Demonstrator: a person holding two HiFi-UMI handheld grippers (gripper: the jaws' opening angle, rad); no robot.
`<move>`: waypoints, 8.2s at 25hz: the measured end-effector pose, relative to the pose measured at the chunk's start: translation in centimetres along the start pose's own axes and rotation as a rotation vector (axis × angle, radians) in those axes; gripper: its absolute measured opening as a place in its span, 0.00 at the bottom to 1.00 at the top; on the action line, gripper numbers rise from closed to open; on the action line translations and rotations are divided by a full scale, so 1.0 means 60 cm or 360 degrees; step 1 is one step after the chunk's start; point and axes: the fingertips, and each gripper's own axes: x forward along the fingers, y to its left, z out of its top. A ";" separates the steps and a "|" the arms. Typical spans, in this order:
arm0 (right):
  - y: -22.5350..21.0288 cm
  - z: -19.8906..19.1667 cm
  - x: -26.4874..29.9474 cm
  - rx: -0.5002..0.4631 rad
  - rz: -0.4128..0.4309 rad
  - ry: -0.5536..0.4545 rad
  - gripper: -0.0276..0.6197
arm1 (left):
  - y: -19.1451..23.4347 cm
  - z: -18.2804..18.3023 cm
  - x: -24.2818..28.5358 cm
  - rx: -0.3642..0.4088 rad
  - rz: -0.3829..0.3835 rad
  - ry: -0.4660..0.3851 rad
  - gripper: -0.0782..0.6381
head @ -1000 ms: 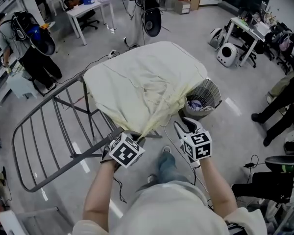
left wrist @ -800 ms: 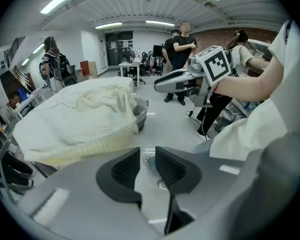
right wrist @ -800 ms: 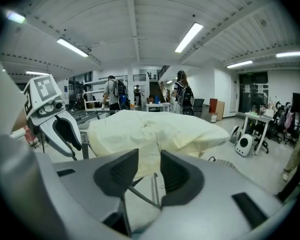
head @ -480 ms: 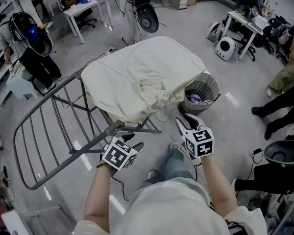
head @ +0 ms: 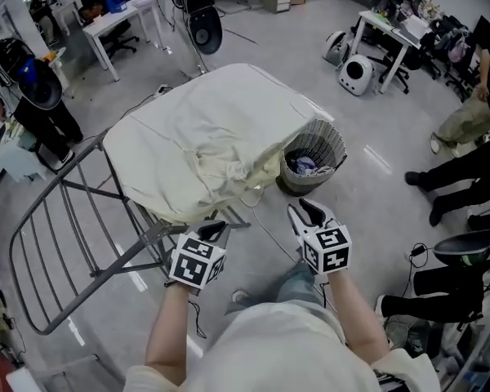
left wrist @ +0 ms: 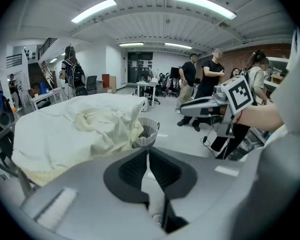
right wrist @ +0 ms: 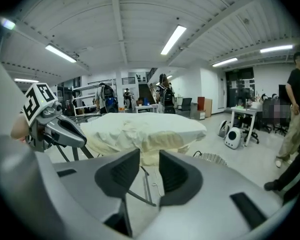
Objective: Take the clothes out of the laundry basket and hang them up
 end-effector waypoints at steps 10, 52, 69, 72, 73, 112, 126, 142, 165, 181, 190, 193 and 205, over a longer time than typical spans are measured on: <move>-0.270 0.004 -0.034 0.0094 -0.0134 -0.0029 0.06 | -0.072 0.177 0.206 -0.0204 -0.0017 -0.0187 0.13; -0.909 -0.264 0.184 0.0627 -0.0493 0.0325 0.05 | -0.153 0.297 1.180 -0.0066 -0.0361 0.0352 0.13; -1.028 -0.511 0.363 0.0890 -0.0562 0.0365 0.05 | -0.137 -0.004 1.564 0.0272 -0.0561 0.0756 0.37; -1.036 -0.550 0.377 0.0920 -0.0580 0.0388 0.05 | -0.145 -0.043 1.599 0.0396 -0.0610 0.0803 0.37; -1.038 -0.562 0.382 0.0927 -0.0585 0.0393 0.05 | -0.147 -0.054 1.609 0.0435 -0.0625 0.0816 0.37; -0.789 -0.225 0.039 0.0560 -0.0430 0.0101 0.05 | -0.256 0.438 0.892 -0.0066 -0.0211 -0.0315 0.14; -0.523 -0.169 0.082 0.0083 0.0008 0.0304 0.52 | -0.261 0.552 0.542 -0.0065 -0.0333 -0.0744 0.14; -0.214 -0.137 0.054 -0.0035 -0.0060 0.0109 0.08 | -0.155 0.298 0.187 -0.0022 -0.0094 -0.0904 0.14; 0.378 0.045 0.032 -0.0619 0.0872 -0.0192 0.07 | 0.045 -0.208 -0.179 -0.0441 0.0750 -0.0724 0.15; 0.709 0.170 0.002 -0.0863 0.1373 -0.0484 0.07 | 0.035 -0.367 -0.375 -0.0649 0.1004 -0.0797 0.41; 0.815 0.265 -0.007 -0.0890 0.1507 -0.0678 0.07 | 0.066 -0.456 -0.372 -0.0789 0.1049 -0.0698 0.41; 0.868 0.290 -0.004 -0.0899 0.1561 -0.0726 0.07 | 0.080 -0.471 -0.334 -0.0850 0.0915 -0.0633 0.43; 1.029 0.407 0.080 -0.0900 0.1590 -0.0891 0.07 | 0.248 -0.689 -0.342 -0.1056 0.1040 -0.0187 0.46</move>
